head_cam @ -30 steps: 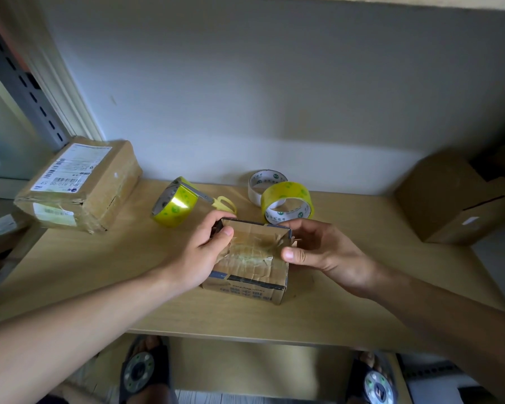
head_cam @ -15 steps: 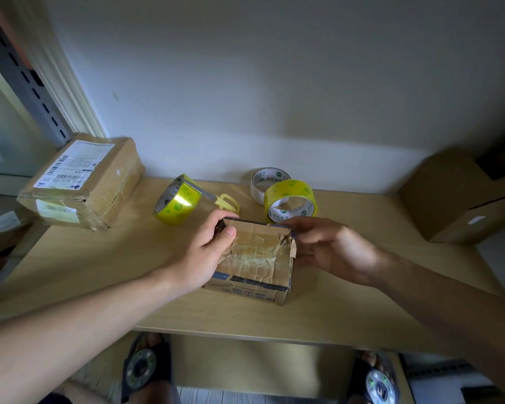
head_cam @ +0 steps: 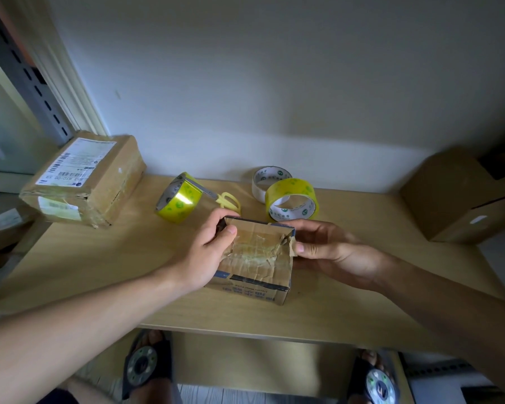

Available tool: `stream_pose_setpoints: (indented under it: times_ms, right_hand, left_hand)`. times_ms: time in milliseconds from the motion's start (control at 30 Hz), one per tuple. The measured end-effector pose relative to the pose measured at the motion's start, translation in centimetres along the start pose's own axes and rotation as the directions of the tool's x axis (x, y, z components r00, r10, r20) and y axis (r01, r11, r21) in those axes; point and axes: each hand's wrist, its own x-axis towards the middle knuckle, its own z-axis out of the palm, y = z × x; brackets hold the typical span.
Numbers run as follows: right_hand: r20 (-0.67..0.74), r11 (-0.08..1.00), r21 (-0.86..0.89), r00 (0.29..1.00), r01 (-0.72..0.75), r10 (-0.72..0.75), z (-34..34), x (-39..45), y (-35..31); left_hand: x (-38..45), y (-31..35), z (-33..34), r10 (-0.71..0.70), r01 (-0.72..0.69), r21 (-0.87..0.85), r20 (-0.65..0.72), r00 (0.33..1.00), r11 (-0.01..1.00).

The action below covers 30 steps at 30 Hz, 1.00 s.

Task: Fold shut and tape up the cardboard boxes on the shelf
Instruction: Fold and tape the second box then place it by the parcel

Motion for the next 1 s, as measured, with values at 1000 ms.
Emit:
stream_pose_setpoints:
  times_ms: [1000]
  right_hand:
    - [-0.238, 0.883, -0.47, 0.96, 0.018, -0.146, 4.7, -0.2, -1.3]
  left_hand:
    - [-1.4, -0.4, 1.2, -0.053, 0.053, 0.002, -0.055, 0.997, 0.999]
